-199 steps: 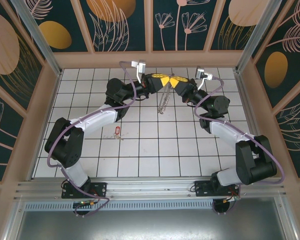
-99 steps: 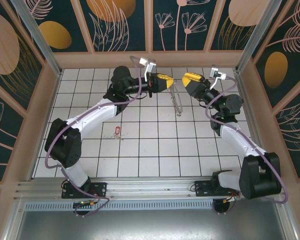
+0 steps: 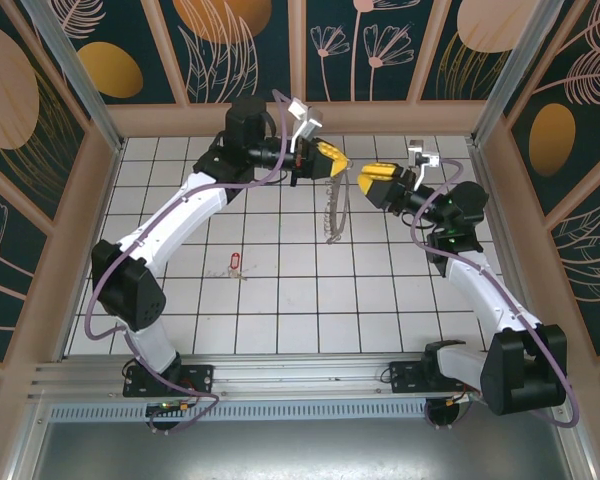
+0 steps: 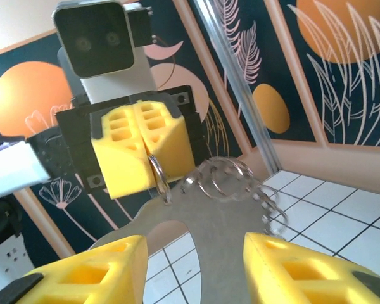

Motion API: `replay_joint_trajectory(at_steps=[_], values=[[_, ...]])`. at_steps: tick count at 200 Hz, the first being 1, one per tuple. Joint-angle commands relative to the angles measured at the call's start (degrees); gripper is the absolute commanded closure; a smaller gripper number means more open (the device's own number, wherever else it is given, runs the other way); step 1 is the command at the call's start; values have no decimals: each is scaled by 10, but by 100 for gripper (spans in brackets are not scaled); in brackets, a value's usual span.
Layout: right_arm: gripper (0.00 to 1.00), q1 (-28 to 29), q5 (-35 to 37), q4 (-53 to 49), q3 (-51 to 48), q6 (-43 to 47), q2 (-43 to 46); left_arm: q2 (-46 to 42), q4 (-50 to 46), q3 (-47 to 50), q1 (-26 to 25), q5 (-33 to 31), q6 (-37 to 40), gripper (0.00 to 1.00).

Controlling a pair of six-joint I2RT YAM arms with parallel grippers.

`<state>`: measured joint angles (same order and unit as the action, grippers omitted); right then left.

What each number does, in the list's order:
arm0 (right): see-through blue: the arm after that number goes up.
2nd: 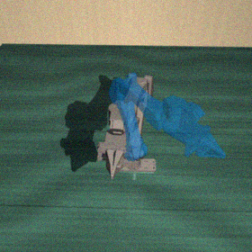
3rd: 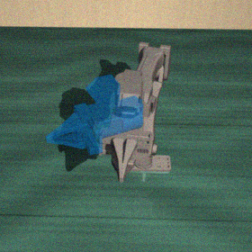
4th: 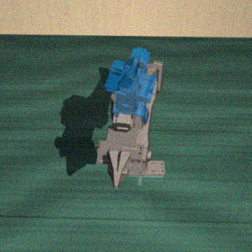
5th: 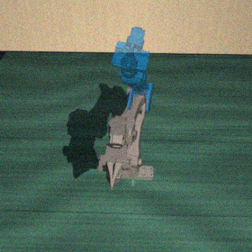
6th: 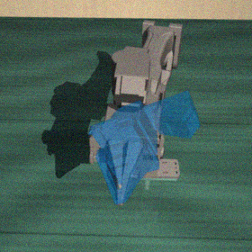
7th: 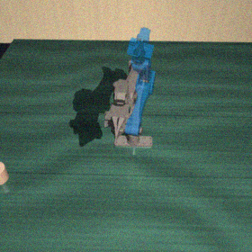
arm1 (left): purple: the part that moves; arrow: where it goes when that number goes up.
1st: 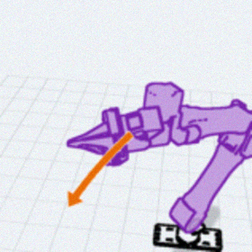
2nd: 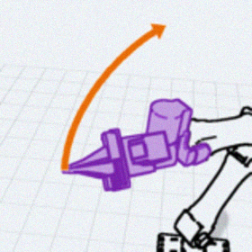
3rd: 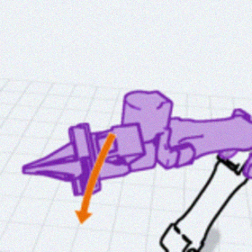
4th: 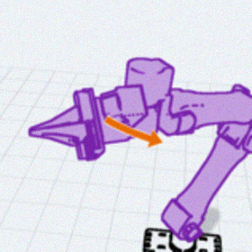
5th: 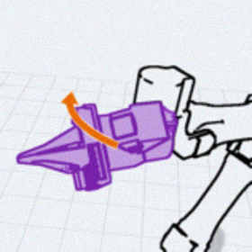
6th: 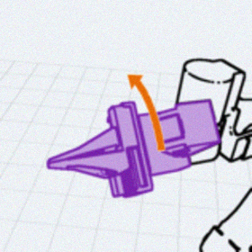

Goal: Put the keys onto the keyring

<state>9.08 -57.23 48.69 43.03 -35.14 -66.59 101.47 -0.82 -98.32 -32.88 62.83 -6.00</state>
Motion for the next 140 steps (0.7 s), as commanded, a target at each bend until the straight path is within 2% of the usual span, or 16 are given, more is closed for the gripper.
replay_joint_trajectory(at_steps=[1,140], values=[[58,-3,-47,1,26,20,-4,8,-58,-19,4,39,41,100],[70,35,-54,15,61,19,-48,13,-71,-20,4,63,44,100]])
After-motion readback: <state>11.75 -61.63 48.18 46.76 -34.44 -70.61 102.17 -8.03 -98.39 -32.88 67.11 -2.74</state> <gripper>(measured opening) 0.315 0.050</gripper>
